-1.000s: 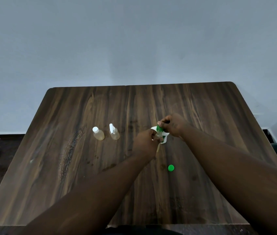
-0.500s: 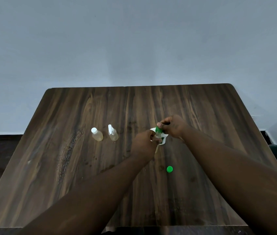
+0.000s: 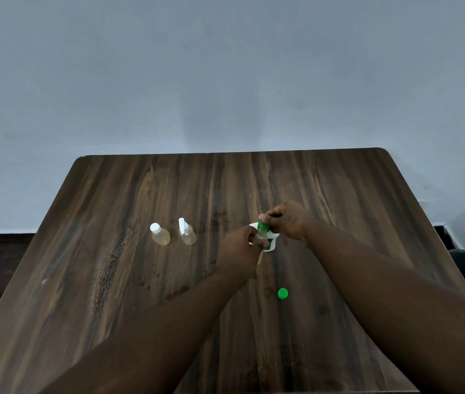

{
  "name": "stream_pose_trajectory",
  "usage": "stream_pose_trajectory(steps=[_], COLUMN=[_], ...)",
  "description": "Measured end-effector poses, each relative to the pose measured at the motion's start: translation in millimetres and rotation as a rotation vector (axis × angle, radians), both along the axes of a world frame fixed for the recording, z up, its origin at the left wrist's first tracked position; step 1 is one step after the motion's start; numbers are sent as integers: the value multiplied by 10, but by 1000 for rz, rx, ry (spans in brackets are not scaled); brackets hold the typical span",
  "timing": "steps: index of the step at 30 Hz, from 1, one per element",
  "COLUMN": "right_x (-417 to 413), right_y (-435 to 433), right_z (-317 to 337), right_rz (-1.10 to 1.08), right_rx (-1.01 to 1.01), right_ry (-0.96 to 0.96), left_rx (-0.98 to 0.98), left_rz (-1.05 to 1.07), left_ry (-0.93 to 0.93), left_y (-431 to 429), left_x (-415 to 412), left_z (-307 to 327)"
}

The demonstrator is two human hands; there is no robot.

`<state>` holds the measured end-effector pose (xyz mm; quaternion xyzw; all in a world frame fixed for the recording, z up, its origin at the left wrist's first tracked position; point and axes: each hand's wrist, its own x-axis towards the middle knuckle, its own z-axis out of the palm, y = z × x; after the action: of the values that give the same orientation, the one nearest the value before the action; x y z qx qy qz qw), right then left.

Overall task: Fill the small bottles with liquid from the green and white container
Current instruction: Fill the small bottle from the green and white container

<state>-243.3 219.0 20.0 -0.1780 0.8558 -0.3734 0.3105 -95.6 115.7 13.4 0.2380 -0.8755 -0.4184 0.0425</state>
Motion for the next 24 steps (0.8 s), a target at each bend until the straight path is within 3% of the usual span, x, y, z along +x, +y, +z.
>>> stream_pose_trajectory(steps=[11,24], right_x=[0,55], right_y=[26,4], right_z=[4,10], right_rz=[5,49], right_rx=[-3,36], right_ry=[3,134], left_rx=[-17,-29], left_rz=[7,3], left_ry=[6,-2], left_y=[8,43], left_x=[-18,-8], left_z=[16,-33])
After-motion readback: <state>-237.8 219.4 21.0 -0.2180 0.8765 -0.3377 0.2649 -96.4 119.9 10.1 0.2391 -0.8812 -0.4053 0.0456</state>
